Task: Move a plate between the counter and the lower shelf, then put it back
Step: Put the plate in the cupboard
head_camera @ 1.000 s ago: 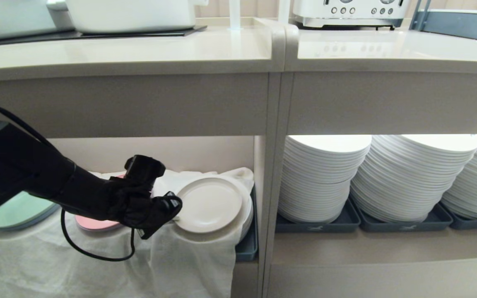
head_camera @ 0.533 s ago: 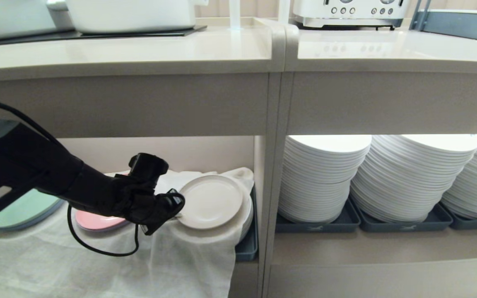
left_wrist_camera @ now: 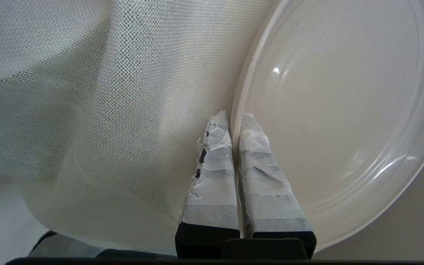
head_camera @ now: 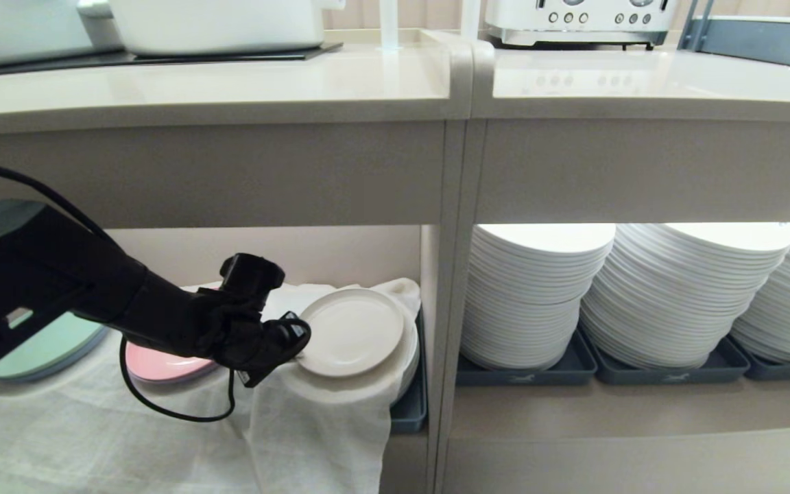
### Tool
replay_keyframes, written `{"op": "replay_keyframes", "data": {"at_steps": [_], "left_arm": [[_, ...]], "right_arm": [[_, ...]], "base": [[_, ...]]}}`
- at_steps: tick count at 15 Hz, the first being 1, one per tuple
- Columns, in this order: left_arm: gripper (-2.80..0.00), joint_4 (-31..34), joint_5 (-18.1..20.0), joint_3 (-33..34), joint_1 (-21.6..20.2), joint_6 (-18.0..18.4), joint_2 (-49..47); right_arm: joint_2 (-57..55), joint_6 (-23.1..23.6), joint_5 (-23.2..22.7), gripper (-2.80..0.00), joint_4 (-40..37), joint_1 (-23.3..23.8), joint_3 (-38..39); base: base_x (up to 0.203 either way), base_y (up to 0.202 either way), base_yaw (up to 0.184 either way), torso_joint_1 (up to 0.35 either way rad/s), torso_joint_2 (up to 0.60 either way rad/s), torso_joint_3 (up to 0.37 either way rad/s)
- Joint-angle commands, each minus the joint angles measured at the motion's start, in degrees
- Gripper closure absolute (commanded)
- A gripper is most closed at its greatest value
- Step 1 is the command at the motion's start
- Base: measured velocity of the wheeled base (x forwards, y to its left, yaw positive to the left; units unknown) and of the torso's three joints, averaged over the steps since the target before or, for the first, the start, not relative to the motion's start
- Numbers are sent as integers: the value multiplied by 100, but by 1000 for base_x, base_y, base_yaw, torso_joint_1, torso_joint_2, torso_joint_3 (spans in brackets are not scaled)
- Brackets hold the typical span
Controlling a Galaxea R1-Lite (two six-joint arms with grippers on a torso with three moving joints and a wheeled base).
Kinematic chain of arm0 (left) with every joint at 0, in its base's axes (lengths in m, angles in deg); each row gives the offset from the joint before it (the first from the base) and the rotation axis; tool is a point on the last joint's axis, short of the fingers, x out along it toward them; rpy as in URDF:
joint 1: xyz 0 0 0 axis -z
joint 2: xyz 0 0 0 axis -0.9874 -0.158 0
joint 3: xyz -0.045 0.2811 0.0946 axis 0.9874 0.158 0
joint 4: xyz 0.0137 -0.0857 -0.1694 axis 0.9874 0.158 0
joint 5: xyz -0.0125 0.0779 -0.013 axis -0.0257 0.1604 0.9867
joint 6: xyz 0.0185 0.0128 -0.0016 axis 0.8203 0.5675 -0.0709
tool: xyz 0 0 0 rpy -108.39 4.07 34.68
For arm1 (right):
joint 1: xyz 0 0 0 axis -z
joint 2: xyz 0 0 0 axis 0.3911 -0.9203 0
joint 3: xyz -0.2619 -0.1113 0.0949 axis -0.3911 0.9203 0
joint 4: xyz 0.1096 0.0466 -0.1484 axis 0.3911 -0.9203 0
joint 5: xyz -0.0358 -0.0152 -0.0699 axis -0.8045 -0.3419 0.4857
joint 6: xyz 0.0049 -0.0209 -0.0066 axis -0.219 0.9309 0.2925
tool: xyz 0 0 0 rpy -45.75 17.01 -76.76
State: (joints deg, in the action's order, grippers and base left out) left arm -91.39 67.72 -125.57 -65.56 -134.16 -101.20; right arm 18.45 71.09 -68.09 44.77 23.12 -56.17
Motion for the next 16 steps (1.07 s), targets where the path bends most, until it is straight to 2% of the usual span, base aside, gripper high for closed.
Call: {"op": "replay_keyframes", "data": {"at_steps": [1,10,11,16], "left_arm": [[0,2,0,-1,3,-28,-21],[0,11,-9,8,30,-28,-21],[-280,4,-9,8,30,-28,-21],[-280,2,-9,8,30,-28,-21]], "right_arm": [[0,-1,1,0,2,-1,0],[0,-1,1,0,2,-1,0],[0,-1,1,0,2,-1,0],[0,-1,1,0,2,-1,0]], "base": [[0,0,0,0,0,0],[0,0,0,0,0,0],[0,0,0,0,0,0],[0,0,0,0,0,0]]}}
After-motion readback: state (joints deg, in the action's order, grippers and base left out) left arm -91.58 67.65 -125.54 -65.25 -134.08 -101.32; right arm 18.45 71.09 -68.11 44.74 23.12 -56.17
